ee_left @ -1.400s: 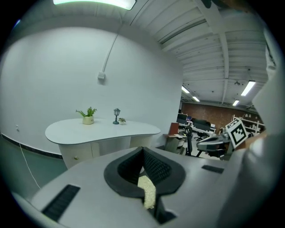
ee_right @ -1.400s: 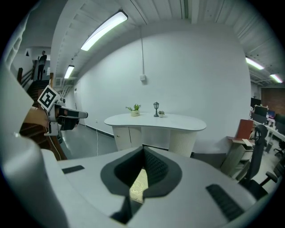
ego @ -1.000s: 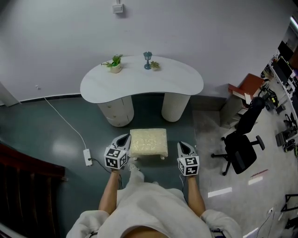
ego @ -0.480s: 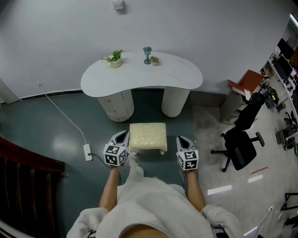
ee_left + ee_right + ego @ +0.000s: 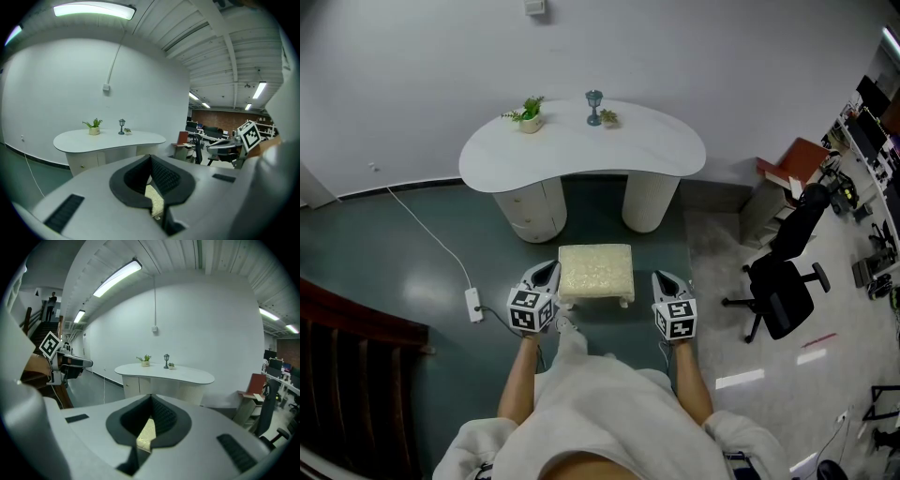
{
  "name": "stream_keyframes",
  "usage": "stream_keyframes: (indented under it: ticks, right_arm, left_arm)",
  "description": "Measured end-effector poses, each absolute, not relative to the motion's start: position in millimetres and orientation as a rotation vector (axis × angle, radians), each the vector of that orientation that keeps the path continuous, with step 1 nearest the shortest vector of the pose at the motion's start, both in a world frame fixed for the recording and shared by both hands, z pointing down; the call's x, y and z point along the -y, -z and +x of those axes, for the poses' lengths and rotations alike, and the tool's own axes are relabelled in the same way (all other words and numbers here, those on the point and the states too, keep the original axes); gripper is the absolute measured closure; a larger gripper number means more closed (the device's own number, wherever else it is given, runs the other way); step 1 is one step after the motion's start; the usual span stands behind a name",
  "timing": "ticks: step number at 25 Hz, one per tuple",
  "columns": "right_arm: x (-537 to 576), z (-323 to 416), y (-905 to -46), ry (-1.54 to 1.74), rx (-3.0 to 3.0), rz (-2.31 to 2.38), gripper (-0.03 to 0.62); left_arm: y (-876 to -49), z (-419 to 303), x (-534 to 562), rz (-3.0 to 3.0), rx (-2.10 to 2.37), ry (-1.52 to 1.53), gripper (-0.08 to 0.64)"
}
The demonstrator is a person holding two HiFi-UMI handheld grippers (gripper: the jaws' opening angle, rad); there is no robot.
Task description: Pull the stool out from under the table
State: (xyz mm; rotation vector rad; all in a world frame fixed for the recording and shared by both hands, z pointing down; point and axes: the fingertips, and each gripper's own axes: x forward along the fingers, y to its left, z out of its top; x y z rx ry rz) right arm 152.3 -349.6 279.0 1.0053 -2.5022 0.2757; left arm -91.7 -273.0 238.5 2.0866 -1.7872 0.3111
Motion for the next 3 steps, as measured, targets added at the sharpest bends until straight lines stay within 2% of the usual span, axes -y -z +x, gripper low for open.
stream_keyframes:
  ticks: [3]
  right_arm:
    - [349.8, 152.2, -279.8, -0.276, 2.498, 1.006, 0.597]
  left_arm:
    - [-239.3, -91.1, 273.4, 2.086, 1.783, -0.311, 0.549]
